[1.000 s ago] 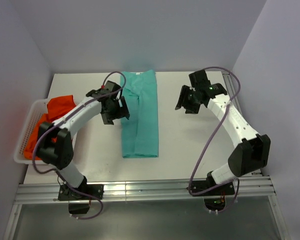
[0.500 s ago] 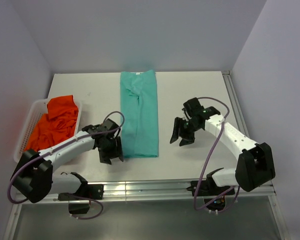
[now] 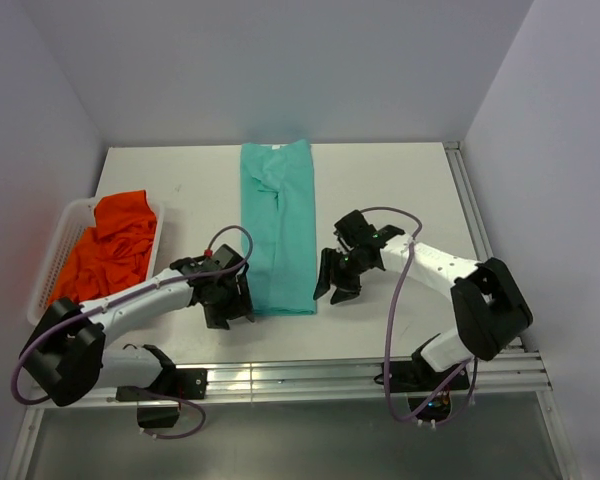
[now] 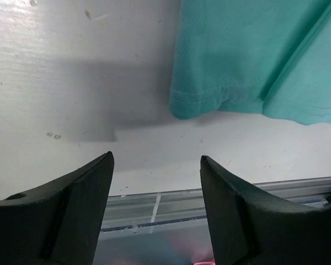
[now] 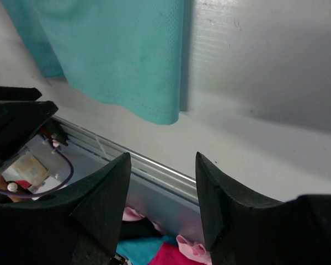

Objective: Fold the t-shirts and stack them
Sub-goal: Fold the tshirt

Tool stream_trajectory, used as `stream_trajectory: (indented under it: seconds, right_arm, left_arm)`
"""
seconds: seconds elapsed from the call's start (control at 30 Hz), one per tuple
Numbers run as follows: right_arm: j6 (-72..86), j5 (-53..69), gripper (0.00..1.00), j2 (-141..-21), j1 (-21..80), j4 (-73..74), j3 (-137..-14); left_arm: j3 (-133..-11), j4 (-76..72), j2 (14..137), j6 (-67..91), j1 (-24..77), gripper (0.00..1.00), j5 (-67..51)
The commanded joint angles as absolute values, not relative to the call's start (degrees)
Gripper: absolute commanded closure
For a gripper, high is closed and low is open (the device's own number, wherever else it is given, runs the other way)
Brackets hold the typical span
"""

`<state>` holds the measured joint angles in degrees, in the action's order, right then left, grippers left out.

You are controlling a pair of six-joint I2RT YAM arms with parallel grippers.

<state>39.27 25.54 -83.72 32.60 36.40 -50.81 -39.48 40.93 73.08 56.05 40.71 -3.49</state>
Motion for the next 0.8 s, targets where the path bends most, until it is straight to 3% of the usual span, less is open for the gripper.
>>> stream_trajectory:
  seconds: [0.0,0.17,0.77]
  right_arm:
    - [41.31,25.75,0.43,-85.07,34.27,31.12,-50.27]
    - [41.22,24.7,0.43,-87.1,34.63,29.45,-50.1]
    - [40.87,23.73,0.43,-92.54,35.07,26.46,-50.01]
  left_arm:
    - [-40.96,37.19,71.8,57.57,40.96,0.27,-0.35]
    - [-40.17,32.7,74.53,57.13,40.96,0.25,-0.26]
    - [-39.9,28.83,81.12,57.66,40.69,0.3,6.85]
